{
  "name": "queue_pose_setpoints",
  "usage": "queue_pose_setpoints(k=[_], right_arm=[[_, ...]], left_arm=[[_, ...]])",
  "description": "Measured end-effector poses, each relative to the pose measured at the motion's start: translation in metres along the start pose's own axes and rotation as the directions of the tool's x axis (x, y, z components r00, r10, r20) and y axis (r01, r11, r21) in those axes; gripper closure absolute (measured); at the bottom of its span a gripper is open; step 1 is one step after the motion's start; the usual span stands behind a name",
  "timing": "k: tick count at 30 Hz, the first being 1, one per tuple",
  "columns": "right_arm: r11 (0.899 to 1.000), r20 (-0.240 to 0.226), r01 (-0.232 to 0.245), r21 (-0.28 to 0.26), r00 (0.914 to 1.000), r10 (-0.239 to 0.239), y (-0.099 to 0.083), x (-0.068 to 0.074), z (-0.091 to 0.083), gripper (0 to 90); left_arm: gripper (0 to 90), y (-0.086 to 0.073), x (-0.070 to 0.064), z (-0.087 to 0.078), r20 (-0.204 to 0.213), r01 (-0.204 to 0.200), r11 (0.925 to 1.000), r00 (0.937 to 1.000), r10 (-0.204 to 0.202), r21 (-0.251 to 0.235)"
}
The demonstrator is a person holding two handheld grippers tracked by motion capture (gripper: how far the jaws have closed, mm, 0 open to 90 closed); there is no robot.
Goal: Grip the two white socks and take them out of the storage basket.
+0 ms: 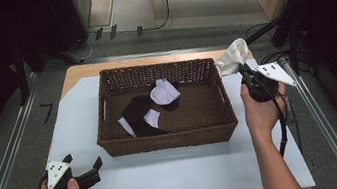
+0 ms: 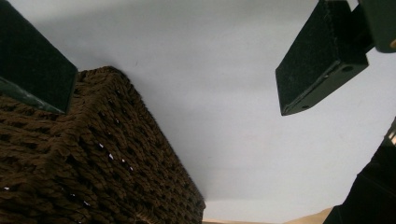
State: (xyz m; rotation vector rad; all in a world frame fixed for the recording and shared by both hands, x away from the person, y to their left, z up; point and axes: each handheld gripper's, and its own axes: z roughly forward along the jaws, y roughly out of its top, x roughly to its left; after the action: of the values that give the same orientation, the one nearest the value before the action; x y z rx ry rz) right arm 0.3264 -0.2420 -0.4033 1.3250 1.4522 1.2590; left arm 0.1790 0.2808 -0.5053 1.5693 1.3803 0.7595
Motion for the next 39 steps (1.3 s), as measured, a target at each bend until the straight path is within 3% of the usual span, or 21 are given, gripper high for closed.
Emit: queue_pose_setpoints(k=[7, 14, 20, 27, 28, 31, 33, 39], right_arm=[[0.998, 0.06, -0.047, 0.032, 0.9972, 0.045, -0.018, -0.026, -0.001, 87.5], [0.995, 0.093, -0.061, 0.084, 0.9943, 0.053, -0.041, -0.043, 0.002, 87.5], [0.986, 0.11, -0.087, 0.146, 0.9914, 0.071, -0.064, -0.05, 0.006, 87.5], [0.976, 0.11, -0.071, 0.204, 0.9928, 0.049, -0.082, -0.052, 0.007, 86.3], [0.977, 0.102, -0.06, 0.204, 0.9939, 0.04, -0.083, -0.053, 0.007, 83.0], [0.979, 0.104, -0.063, 0.195, 0.9937, 0.043, -0.082, -0.053, 0.005, 59.1], [0.983, 0.102, -0.043, 0.178, 0.9945, 0.025, -0.08, -0.055, 0.001, 55.3], [0.987, 0.073, -0.081, 0.142, 0.9948, 0.071, -0.075, -0.062, -0.016, 48.5]], left_arm=[[0.0, 0.0, 0.0, 0.0, -0.002, -0.004, 1.0, 1.0, 0.004, 0.0], [0.0, 0.0, -0.001, 0.0, -0.006, -0.007, 1.0, 1.0, 0.007, 0.002], [0.0, 0.0, -0.001, 0.0, -0.006, -0.008, 1.0, 1.0, 0.008, 0.002], [0.0, 0.0, -0.001, 0.0, -0.005, -0.008, 1.0, 1.0, 0.008, 0.0], [0.0, 0.0, -0.001, 0.0, -0.005, -0.007, 1.0, 1.0, 0.007, -0.001], [0.0, 0.0, -0.001, 0.0, -0.004, -0.009, 1.0, 1.0, 0.009, 0.0], [0.0, 0.0, 0.0, 0.0, -0.004, -0.009, 1.0, 0.9999, 0.009, 0.001], [0.0, 0.0, -0.001, -0.001, -0.004, -0.01, 1.0, 0.9999, 0.01, 0.001]])
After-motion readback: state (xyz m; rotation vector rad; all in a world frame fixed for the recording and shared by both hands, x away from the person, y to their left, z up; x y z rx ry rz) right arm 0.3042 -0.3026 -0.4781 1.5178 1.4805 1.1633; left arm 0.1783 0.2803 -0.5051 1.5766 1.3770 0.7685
